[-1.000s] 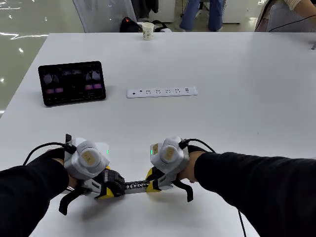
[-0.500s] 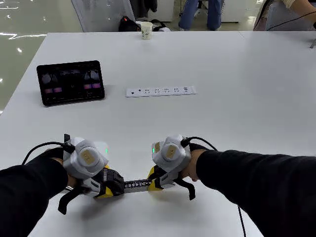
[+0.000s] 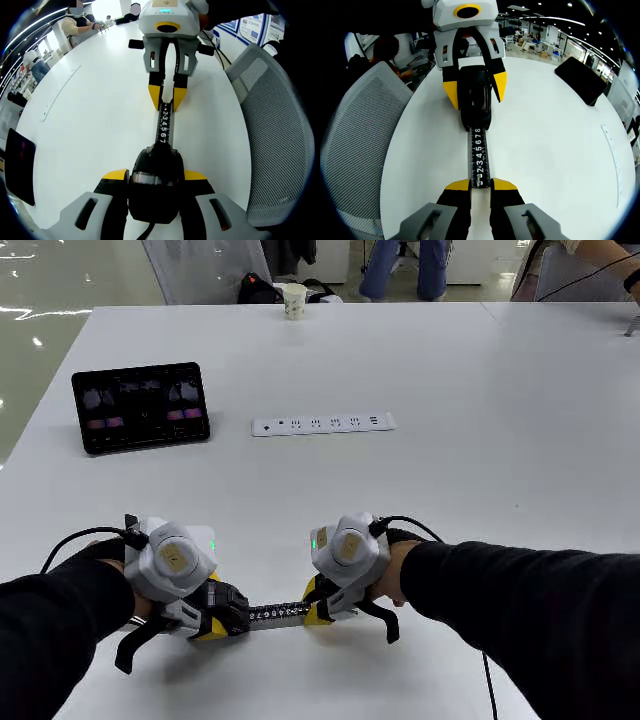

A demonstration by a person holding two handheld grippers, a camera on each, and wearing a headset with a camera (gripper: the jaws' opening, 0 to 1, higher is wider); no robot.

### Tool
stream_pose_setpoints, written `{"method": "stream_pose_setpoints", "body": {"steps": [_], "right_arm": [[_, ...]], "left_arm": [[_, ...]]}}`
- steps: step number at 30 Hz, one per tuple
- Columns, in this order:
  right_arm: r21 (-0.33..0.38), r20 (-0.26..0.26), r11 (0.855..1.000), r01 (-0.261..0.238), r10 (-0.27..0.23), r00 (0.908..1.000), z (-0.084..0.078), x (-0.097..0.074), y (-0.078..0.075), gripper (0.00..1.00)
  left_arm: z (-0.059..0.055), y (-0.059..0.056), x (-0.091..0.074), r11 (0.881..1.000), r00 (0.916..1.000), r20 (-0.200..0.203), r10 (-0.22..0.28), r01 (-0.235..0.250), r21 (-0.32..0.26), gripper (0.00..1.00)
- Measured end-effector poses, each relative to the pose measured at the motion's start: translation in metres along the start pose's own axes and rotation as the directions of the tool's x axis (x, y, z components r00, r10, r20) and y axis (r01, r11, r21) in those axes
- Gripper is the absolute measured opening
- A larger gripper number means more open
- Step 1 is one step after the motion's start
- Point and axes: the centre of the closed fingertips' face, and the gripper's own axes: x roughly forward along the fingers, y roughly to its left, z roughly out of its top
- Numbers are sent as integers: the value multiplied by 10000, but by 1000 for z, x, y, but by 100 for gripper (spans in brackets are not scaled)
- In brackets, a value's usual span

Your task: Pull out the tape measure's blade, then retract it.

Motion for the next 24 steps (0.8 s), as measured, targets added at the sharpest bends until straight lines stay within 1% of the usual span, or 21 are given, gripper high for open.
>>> {"method": "stream_pose_setpoints", "body": {"steps": [11,24], "right_arm": [[161,73,9999,-34,33,10000,-1,-1,1,10],[168,9,9998,-70,70,10000,-5,-5,1,10]], "left_arm": [[1,-1,0,10000,10000,-2,61,-61,-16,33],[0,-1,0,10000,10000,7,84,-84,-50,33]]}}
